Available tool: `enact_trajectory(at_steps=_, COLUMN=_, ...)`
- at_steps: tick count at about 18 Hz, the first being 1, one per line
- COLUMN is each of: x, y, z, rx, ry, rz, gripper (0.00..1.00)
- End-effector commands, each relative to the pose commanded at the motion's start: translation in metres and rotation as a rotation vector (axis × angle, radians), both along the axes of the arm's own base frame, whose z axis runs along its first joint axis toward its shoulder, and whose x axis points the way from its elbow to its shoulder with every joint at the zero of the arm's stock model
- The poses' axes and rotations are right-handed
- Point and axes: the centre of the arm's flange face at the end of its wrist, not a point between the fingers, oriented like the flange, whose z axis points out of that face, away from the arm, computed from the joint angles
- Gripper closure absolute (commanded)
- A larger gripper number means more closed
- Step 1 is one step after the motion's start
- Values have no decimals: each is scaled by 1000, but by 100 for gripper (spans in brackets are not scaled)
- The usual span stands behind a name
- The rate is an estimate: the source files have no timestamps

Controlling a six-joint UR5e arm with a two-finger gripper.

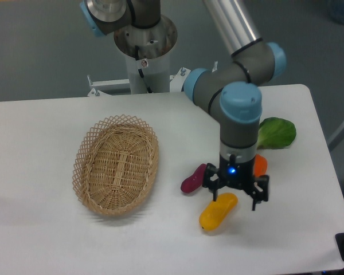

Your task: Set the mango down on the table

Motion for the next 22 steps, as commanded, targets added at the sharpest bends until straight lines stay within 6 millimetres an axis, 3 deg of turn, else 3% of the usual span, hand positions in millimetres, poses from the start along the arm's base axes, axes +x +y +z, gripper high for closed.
enact_trajectory(at_steps=2, x=-7, y=-28, z=32, rx=-12, ry=48, rz=-35, gripper=0)
enact_trajectory(at_steps=5, x=-17, y=-66, z=57, rx=-61, ry=89, rz=-130, gripper=0)
enact_trajectory(at_steps=7, x=-25, y=-91, z=56, rx=-132, ry=76, rz=-218, gripper=0)
enact_trajectory(at_steps=10, x=-35, y=-142, z=77, rx=-222, ry=69, rz=-349, gripper=0)
enact_trajectory(at_steps=14, x=-46, y=-189, z=87, rx=-289, ry=67, rz=-473, gripper=0)
enact_trajectory(at_steps=19, x=-53, y=-205, z=86, rx=-307, ry=75, rz=-505, gripper=0)
enact_trajectory(at_steps=22, x=-55, y=-205, z=87, rx=-307, ry=84, rz=-502, gripper=0)
